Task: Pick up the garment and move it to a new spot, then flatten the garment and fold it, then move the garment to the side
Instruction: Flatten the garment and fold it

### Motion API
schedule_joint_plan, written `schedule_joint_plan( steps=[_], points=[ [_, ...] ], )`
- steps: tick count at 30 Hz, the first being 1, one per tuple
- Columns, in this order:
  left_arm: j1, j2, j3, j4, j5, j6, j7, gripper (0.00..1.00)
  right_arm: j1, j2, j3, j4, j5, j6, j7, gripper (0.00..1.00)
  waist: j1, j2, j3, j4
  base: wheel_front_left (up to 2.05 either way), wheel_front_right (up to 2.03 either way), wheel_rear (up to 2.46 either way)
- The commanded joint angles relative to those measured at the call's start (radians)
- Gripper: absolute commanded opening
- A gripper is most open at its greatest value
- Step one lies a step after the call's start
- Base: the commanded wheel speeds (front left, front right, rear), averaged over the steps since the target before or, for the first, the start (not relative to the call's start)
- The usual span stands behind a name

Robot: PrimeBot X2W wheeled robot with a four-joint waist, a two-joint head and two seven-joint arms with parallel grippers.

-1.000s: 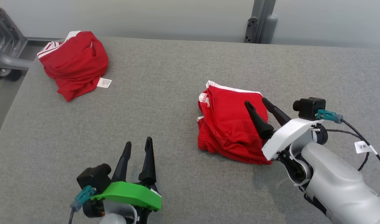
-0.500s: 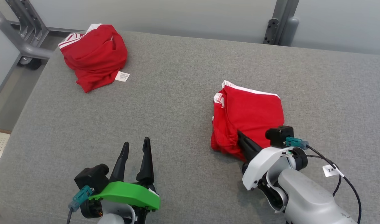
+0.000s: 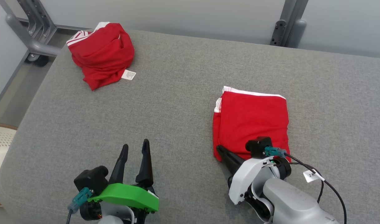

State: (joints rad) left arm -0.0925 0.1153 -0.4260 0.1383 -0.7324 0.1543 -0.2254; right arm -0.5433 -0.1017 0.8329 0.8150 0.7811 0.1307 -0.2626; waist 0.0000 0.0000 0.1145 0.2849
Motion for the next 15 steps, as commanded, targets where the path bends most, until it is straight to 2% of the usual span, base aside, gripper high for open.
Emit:
schedule_joint_plan(
  steps=[1, 7, 12, 13, 15],
  points=[
    [0.003, 0.007, 0.002, -0.002, 0.0, 0.004, 0.0, 1.0, -0.011, -0.001, 0.01, 0.014, 0.007, 0.0, -0.003, 0.0, 0.0, 0.0, 0.002, -0.001, 0.0, 0.0, 0.0],
    [0.004, 0.009, 0.009, -0.002, -0.004, 0.007, -0.006, 1.0, -0.03, -0.011, 0.023, -0.021, -0.015, 0.0, -0.003, 0.0, 0.0, 0.0, -0.001, -0.014, 0.0, 0.0, 0.0],
    [0.004, 0.015, 0.017, -0.003, 0.003, 0.007, -0.013, 1.0, -0.013, -0.035, -0.047, -0.132, -0.097, 0.0, -0.003, 0.0, 0.0, 0.0, -0.014, -0.044, 0.0, 0.0, 0.0],
    [0.001, 0.018, 0.015, -0.002, 0.009, 0.005, -0.013, 1.0, -0.002, -0.038, -0.075, -0.157, -0.115, 0.0, -0.003, 0.08, 0.0, 0.0, -0.018, -0.052, 0.0, 0.0, 0.0],
    [-0.008, 0.024, 0.011, 0.001, 0.023, 0.002, -0.016, 1.0, 0.023, -0.047, -0.14, -0.208, -0.158, 0.0, -0.003, 0.38, 0.0, 0.0, -0.025, -0.068, 0.0, 0.0, 0.0]
  ],
)
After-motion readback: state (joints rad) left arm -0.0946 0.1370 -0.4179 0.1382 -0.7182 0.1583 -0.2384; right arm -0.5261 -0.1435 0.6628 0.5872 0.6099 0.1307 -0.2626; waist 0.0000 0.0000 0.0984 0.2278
